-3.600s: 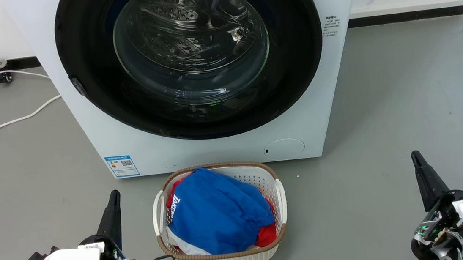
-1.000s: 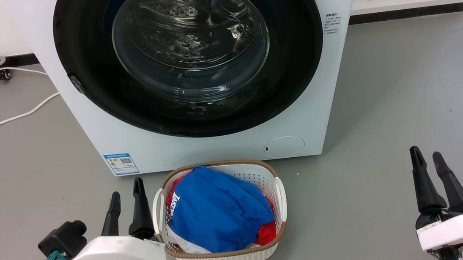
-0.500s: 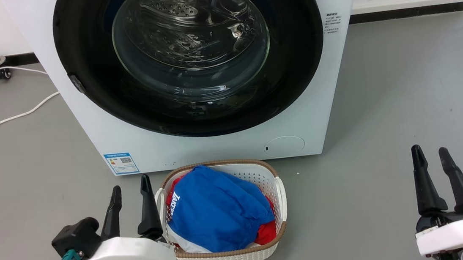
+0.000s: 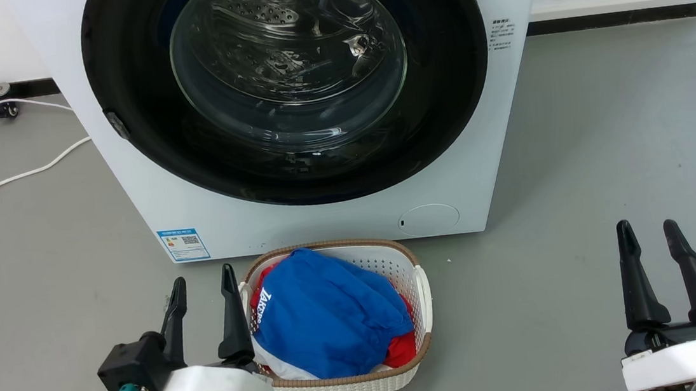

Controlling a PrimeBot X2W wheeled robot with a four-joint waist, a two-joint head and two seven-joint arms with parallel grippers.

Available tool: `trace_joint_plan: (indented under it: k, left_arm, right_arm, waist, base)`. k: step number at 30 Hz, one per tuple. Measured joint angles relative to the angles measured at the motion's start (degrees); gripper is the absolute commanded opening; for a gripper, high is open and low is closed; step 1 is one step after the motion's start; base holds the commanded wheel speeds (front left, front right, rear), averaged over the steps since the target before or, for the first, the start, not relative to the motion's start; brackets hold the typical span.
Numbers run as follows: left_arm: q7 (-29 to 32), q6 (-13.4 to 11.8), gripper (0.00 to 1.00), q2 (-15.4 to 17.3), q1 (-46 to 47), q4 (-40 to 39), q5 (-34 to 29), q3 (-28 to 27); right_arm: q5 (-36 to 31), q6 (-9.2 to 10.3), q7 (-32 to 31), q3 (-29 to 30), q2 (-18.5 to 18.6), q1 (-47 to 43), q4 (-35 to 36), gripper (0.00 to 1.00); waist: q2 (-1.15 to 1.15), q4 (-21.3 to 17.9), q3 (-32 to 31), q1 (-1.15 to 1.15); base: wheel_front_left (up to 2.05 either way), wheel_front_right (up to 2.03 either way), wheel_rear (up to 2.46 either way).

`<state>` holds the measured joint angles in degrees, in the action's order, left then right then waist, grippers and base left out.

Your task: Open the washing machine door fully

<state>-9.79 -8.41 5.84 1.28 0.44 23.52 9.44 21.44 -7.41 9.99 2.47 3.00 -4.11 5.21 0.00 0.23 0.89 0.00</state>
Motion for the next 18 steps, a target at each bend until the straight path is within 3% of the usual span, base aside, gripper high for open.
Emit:
trace_joint_plan:
  k: [18]
  left_arm:
    - [-2.3,0.9,1.00,-1.1,-1.2,0.4,-9.2,0.0]
  right_arm:
    - [-7.0,0.00,2.1,0.0,0.0,-1.7,1.2,1.00]
  waist:
    - [0.00,0.1,0.1,0.00]
  base:
    - [0.00,0.00,0.00]
